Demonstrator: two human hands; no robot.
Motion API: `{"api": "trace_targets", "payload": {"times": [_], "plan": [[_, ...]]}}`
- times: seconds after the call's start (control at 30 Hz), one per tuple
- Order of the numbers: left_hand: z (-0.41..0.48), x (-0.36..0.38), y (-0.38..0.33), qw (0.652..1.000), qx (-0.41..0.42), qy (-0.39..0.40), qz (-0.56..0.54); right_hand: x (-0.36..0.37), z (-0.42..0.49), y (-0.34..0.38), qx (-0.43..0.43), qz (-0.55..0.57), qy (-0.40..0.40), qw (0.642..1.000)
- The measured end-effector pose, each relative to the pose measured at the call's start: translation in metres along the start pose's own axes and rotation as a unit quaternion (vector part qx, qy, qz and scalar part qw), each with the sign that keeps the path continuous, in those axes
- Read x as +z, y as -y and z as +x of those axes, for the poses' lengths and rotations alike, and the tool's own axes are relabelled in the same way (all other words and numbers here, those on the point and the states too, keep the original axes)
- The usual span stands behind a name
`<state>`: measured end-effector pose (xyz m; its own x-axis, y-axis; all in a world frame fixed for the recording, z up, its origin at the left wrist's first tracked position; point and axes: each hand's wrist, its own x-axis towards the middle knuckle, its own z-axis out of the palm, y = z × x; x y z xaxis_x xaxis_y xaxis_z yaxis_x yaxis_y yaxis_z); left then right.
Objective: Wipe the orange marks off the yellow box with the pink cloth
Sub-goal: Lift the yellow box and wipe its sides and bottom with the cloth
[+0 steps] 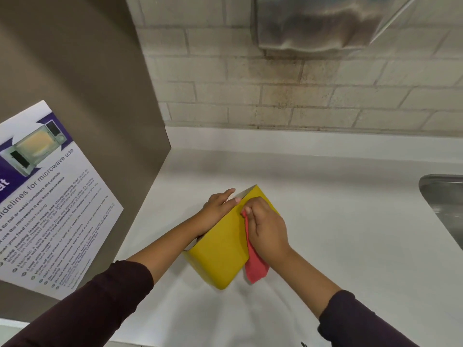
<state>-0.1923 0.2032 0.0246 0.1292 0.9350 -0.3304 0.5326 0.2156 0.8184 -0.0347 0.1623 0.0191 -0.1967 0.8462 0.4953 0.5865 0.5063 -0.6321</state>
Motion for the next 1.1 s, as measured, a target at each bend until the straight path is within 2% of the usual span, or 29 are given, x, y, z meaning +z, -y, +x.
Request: {"api": "trace_targets", "payload": {"times": [0.1, 0.2, 0.33, 0.43, 0.53, 0.6, 0.67, 0.73, 0.77, 0.83, 0.87, 1.0, 1.1], "plan": [[-0.002, 0.002, 0.000, 0.997, -0.014, 0.027, -0.066, 0.007, -0.005, 0.019, -0.032, 0.027, 0.036, 0.998], [-0.003, 0.002, 0.003, 0.984, -0.046, 0.062, -0.161, 0.009, -0.009, 0.034, -0.096, 0.033, 0.108, 0.989], [0.004, -0.002, 0.004, 0.983, -0.092, 0.080, -0.139, 0.011, -0.012, 0.046, -0.194, 0.015, 0.202, 0.960], [0.005, -0.009, 0.002, 0.972, -0.118, 0.142, -0.144, 0.008, -0.019, 0.045, -0.249, -0.021, 0.244, 0.937], [0.006, -0.016, -0.006, 0.974, -0.136, 0.170, -0.068, -0.005, -0.033, 0.030, -0.288, -0.010, 0.288, 0.913], [0.006, -0.021, -0.012, 0.969, -0.145, 0.201, -0.016, -0.017, -0.041, 0.012, -0.285, -0.009, 0.293, 0.913], [0.005, -0.027, -0.013, 0.964, -0.160, 0.213, 0.005, -0.028, -0.045, -0.007, -0.218, -0.024, 0.233, 0.947], [0.005, -0.029, -0.009, 0.966, -0.145, 0.215, -0.019, -0.037, -0.044, -0.021, -0.059, 0.028, 0.092, 0.994], [0.006, -0.029, -0.007, 0.966, -0.131, 0.216, -0.047, -0.041, -0.041, -0.027, 0.037, 0.086, 0.007, 0.996], [0.006, -0.026, -0.006, 0.967, -0.122, 0.202, -0.094, -0.052, -0.031, -0.034, 0.199, 0.197, -0.128, 0.951], [0.004, -0.026, -0.006, 0.969, -0.118, 0.194, -0.101, -0.057, -0.026, -0.037, 0.249, 0.249, -0.156, 0.923], [-0.002, -0.036, -0.017, 0.979, -0.026, 0.199, -0.032, -0.072, -0.019, -0.033, 0.317, 0.478, -0.140, 0.807], [-0.013, -0.053, -0.028, 0.972, 0.036, 0.231, -0.028, -0.072, -0.016, -0.023, 0.332, 0.556, -0.128, 0.752]]}}
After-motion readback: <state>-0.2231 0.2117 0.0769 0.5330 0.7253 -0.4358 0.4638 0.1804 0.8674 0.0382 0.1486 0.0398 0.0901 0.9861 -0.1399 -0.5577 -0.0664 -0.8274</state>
